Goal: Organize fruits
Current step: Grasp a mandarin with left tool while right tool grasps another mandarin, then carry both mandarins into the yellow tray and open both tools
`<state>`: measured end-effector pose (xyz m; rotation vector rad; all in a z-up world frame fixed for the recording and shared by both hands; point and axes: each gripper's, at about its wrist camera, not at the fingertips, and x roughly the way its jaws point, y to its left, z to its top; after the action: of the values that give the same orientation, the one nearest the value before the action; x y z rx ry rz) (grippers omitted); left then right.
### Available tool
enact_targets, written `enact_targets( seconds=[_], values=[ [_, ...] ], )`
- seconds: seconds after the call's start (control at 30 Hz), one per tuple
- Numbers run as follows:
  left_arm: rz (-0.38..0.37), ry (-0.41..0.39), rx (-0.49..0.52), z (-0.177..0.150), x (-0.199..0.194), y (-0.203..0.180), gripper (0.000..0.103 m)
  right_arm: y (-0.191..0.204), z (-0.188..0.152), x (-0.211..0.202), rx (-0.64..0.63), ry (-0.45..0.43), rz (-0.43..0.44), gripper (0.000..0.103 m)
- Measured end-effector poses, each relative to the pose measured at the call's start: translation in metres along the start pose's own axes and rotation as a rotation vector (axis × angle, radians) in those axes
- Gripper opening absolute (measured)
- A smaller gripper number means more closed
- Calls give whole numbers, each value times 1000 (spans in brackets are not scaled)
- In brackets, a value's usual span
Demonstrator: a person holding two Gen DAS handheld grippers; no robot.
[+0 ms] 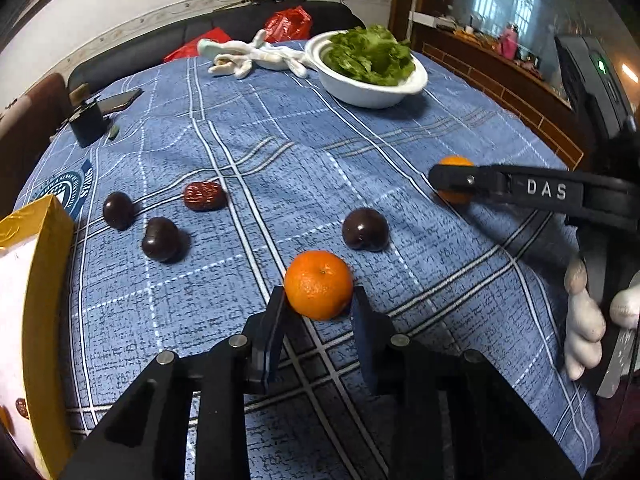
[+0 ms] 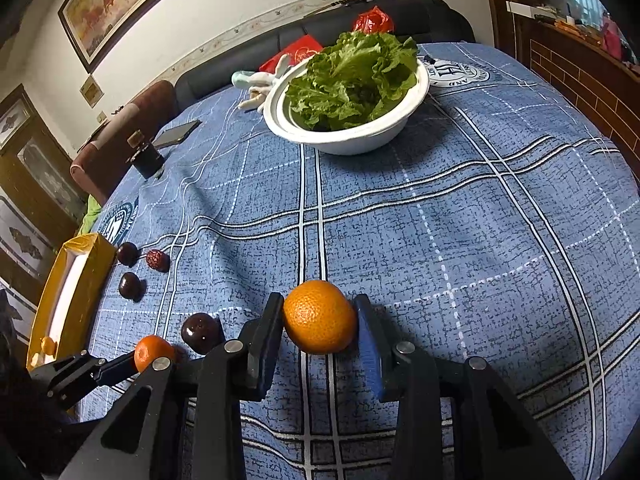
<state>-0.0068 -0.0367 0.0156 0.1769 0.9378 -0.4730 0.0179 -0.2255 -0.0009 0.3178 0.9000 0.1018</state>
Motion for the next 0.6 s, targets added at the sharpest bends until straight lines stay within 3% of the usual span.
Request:
enact_targets(
  seconds=[0.13, 0.33, 0.4, 0.6],
  values=[
    [-13, -39, -60, -3, -18, 9, 30, -1, 1, -5, 3, -20, 17, 38],
    [-4, -122, -226, -27, -73, 51, 31, 4, 0, -19, 4, -70, 133, 39],
    [24, -146, -269, -37, -91, 68, 31, 11, 0, -22, -8, -78, 153, 39],
    [204, -196, -384, -70, -149, 146, 31, 61, -11, -27, -103, -63, 138, 39]
  ],
)
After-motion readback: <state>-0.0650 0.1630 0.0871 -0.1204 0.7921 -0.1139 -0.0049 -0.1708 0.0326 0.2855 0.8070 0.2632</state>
